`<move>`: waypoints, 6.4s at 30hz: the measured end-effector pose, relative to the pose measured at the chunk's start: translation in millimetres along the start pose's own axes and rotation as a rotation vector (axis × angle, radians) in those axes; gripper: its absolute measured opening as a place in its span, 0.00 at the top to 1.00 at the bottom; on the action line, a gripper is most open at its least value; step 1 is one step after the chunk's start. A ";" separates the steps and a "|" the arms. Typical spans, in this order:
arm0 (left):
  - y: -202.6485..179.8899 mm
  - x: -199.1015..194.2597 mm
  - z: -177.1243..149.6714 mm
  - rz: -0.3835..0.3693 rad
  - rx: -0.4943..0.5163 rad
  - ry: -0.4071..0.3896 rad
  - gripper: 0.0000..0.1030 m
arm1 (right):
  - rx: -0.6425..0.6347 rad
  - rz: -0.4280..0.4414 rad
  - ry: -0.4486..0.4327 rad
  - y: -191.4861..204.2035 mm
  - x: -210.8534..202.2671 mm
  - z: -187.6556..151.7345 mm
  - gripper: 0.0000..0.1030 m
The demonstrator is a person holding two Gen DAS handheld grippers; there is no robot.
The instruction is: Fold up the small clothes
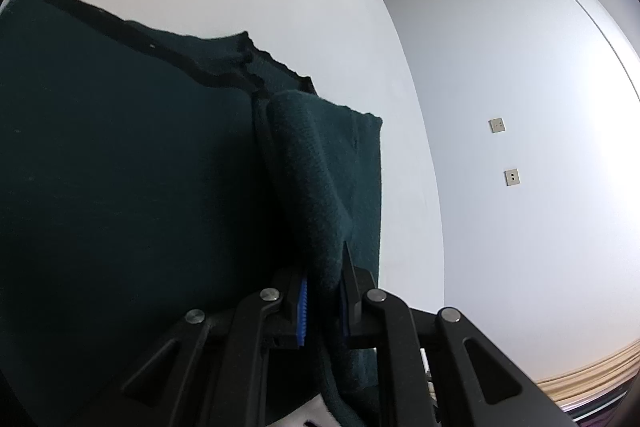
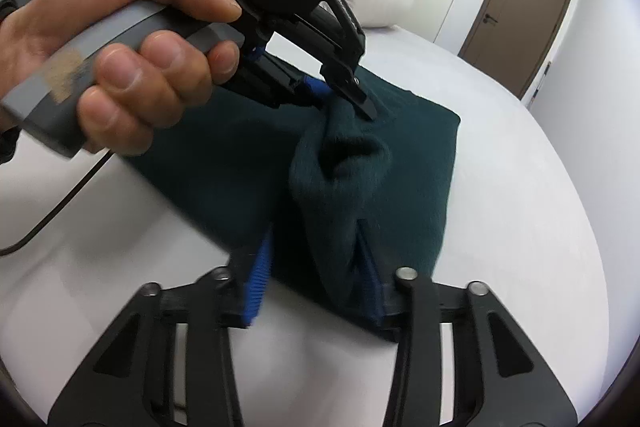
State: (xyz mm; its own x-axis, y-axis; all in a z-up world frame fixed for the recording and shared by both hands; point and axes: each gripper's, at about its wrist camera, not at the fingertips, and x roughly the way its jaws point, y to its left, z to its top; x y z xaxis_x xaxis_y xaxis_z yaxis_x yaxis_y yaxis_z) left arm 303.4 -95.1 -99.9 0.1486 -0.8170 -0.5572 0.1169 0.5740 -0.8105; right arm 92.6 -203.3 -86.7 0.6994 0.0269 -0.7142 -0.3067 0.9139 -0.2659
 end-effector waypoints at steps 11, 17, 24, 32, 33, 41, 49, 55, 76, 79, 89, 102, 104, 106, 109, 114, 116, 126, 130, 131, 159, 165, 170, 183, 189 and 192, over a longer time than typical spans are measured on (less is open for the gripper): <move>31.0 -72.9 10.8 0.041 -0.020 -0.070 0.88 | -0.061 0.131 -0.077 32.3 -8.2 17.4 0.78; 50.2 -112.7 20.9 0.081 -0.015 -0.084 0.88 | -0.078 0.228 -0.110 48.7 -21.8 27.6 0.78; 78.1 -122.0 21.6 0.119 -0.034 -0.063 0.88 | 0.086 0.454 -0.093 34.2 -62.8 4.2 0.75; 79.8 -118.8 16.9 0.116 -0.019 -0.068 0.88 | 0.309 0.407 -0.056 -65.9 -27.8 20.3 0.75; 86.8 -127.4 17.6 0.113 -0.017 -0.065 0.88 | 0.325 0.398 -0.055 -72.2 -17.3 23.7 0.75; 113.9 -101.7 23.4 0.132 -0.065 -0.054 0.85 | 0.505 0.661 -0.065 -102.0 33.0 44.8 0.73; 125.1 -101.9 19.7 0.067 -0.070 -0.078 0.83 | 0.542 0.802 0.050 -38.0 98.9 71.6 0.73; 128.7 -100.9 22.0 0.022 -0.086 -0.092 0.83 | 0.437 0.772 0.148 16.8 126.2 67.8 0.73; 24.6 -135.6 -16.0 0.166 0.186 -0.259 0.65 | 0.609 0.843 0.027 -66.2 82.4 20.5 0.72; 31.9 -118.6 -29.0 0.232 0.190 -0.230 0.66 | 0.703 0.818 0.029 -99.2 90.0 7.8 0.72; 93.0 -117.4 -42.3 0.261 0.133 -0.245 0.93 | 0.801 0.803 0.100 -117.2 153.3 -1.2 0.75; 9.4 -109.6 -16.4 0.395 0.277 -0.338 0.58 | 0.848 0.822 0.081 -140.9 163.5 35.4 0.74; 23.5 -90.5 -8.0 0.423 0.244 -0.320 0.59 | 0.881 0.838 0.078 -142.8 174.5 35.4 0.74; 41.5 -78.9 -4.2 0.463 0.209 -0.319 0.59 | 0.881 0.834 0.079 -143.1 177.3 37.6 0.75; 63.8 -82.7 -4.1 0.423 0.182 -0.340 0.72 | 0.821 0.836 0.061 -146.8 167.5 49.8 0.72; 80.7 -91.1 -0.1 0.369 0.171 -0.320 0.81 | 0.890 0.829 0.032 -173.5 184.0 76.8 0.72; 82.8 -89.6 2.0 0.357 0.171 -0.318 0.82 | 0.901 0.815 0.094 -176.3 209.8 88.0 0.72; 96.1 -93.0 6.1 0.331 0.163 -0.313 0.90 | 1.065 0.729 0.189 -208.0 300.1 107.1 0.73; 94.0 -90.0 6.8 0.337 0.173 -0.311 0.90 | 1.032 0.707 0.161 -211.7 316.4 113.6 0.76; 95.1 -89.5 6.5 0.331 0.171 -0.311 0.90 | 1.020 0.704 0.156 -213.4 319.2 116.4 0.76; 113.0 -93.7 1.4 0.208 0.168 -0.313 0.90 | 0.736 1.000 0.266 -135.4 189.1 10.7 0.55; 125.4 -120.9 -3.1 0.126 0.046 -0.328 0.94 | 0.751 0.931 0.226 -151.8 164.0 7.3 0.57; 118.3 -170.3 -17.9 0.164 0.021 -0.426 0.41 | 0.790 0.847 0.116 -192.6 137.6 15.4 0.24; 150.4 -140.1 3.1 0.125 -0.131 -0.268 0.36 | 0.972 0.863 0.194 -230.7 205.9 9.4 0.21; 150.6 -132.3 21.8 0.111 -0.170 -0.234 0.33 | 0.991 0.914 0.217 -210.0 243.0 23.5 0.27; 146.2 -125.5 27.8 0.122 -0.172 -0.218 0.32 | 0.990 0.908 0.228 -207.1 252.8 29.6 0.28</move>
State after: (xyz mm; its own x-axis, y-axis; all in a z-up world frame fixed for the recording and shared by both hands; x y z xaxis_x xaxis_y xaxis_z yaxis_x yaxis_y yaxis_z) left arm 329.2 92.8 -143.4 0.3606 -0.7010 -0.6153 -0.0799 0.6340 -0.7692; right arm 352.0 -373.7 -193.0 0.3503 0.7901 -0.5029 0.0575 0.5178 0.8536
